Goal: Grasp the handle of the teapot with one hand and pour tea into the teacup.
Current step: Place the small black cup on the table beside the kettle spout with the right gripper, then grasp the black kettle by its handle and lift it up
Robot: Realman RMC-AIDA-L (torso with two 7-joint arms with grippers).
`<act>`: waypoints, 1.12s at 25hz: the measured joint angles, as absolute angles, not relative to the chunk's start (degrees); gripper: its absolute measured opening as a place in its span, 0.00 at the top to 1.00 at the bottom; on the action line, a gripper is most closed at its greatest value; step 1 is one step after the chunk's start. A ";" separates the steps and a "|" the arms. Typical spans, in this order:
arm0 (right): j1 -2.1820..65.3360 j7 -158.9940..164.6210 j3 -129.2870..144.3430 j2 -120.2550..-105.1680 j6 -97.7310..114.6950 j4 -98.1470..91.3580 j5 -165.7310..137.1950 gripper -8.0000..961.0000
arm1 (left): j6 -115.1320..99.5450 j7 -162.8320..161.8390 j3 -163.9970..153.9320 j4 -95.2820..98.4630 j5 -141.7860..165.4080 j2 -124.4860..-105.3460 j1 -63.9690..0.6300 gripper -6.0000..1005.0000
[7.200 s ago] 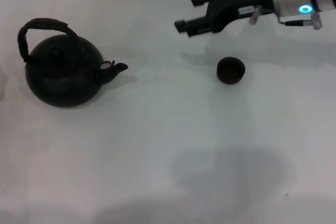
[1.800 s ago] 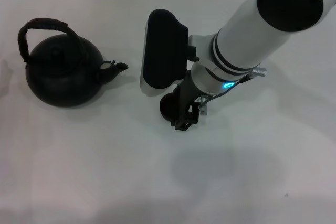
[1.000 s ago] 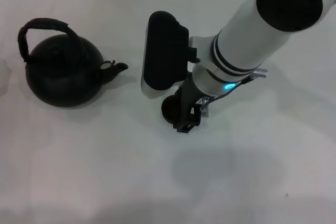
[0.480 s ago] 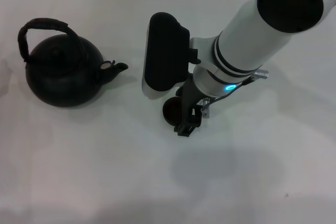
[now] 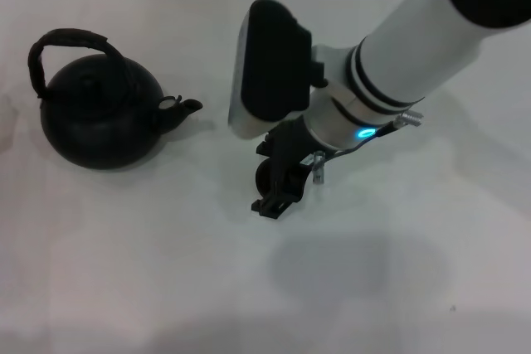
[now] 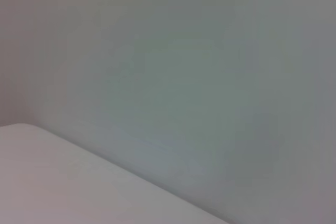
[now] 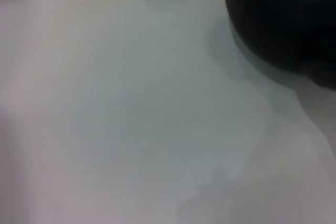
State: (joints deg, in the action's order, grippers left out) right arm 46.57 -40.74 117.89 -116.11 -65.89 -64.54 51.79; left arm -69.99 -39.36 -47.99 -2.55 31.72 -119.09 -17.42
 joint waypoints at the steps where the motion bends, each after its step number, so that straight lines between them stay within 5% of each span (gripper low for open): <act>1: 46.57 -40.74 117.89 -116.11 -65.89 -64.54 51.79 0.09 | -70.00 -39.39 -47.99 -2.55 31.71 -119.09 -17.41 0.23; 16: 38.02 -58.72 96.08 -115.78 -64.29 -57.76 65.88 0.09 | -70.06 -39.46 -47.99 -2.55 31.71 -119.09 -17.31 0.23; 28: 34.66 -88.80 73.68 -116.02 -59.73 -25.07 111.11 0.10 | -70.05 -39.38 -47.99 -2.55 31.75 -119.12 -17.31 0.23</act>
